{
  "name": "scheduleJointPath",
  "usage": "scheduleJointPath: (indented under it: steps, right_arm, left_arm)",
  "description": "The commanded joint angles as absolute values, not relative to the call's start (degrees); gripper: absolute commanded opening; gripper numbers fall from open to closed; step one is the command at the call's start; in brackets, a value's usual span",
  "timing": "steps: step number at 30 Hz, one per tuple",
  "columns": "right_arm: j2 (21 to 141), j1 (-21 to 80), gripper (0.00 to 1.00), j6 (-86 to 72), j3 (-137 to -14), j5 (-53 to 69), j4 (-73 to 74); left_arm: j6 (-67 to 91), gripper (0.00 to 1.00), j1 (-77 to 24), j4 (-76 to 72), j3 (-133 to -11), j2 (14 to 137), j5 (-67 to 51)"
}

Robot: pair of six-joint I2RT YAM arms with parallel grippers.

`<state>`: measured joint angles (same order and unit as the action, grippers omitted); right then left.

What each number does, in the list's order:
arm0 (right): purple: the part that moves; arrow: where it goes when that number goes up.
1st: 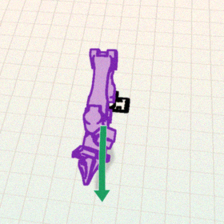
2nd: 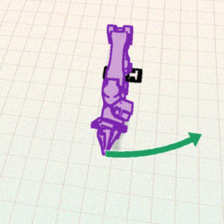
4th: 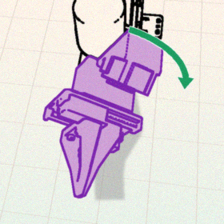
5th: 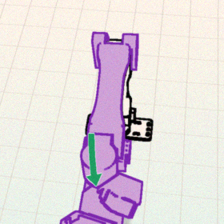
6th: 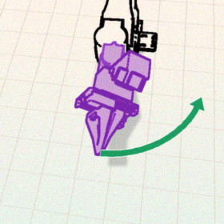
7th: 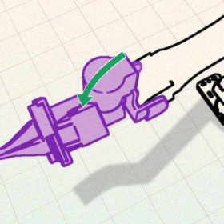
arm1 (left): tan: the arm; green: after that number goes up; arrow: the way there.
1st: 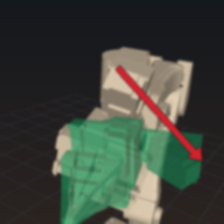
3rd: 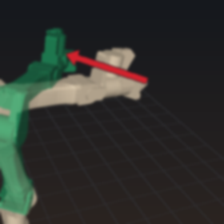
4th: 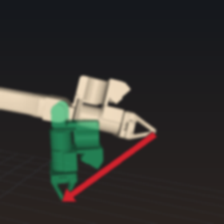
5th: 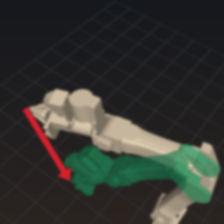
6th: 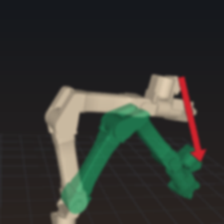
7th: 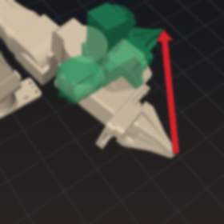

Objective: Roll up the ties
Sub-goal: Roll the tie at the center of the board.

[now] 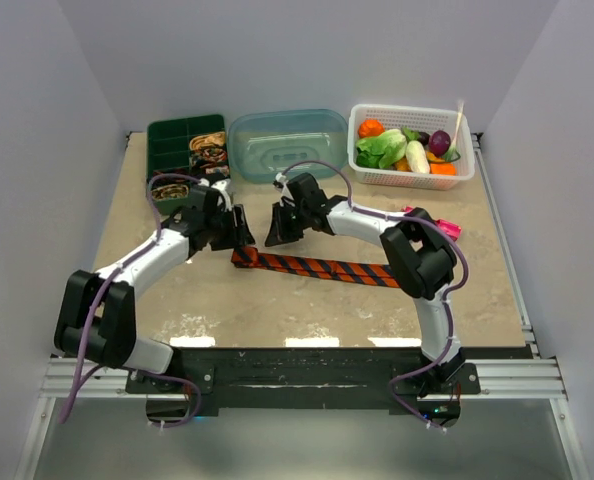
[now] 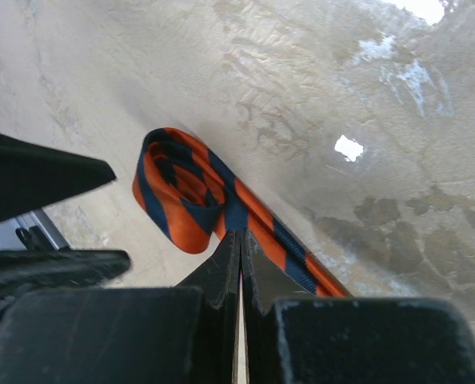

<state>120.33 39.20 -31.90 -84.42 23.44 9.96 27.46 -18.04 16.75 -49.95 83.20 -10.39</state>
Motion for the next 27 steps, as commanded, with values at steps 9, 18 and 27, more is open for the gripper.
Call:
scheduleJointPath:
  steps: [9,18,27]
  right_arm:
    - [116.8,42.4,0.00,-29.5,-91.5,22.9,13.6]
    - [120.8,43.9,0.00,-29.4,-93.2,22.4,13.8]
    - [122.9,43.9,0.00,-28.4,-92.6,20.7,14.5]
  left_arm:
    - [30.8,0.66,-2.7,6.7,-40.9,79.2,-32.3]
    - [32.5,0.68,2.1,0.9,-35.0,82.1,-37.4]
    - [33.7,0.68,2.5,-3.6,-32.4,85.4,-38.1]
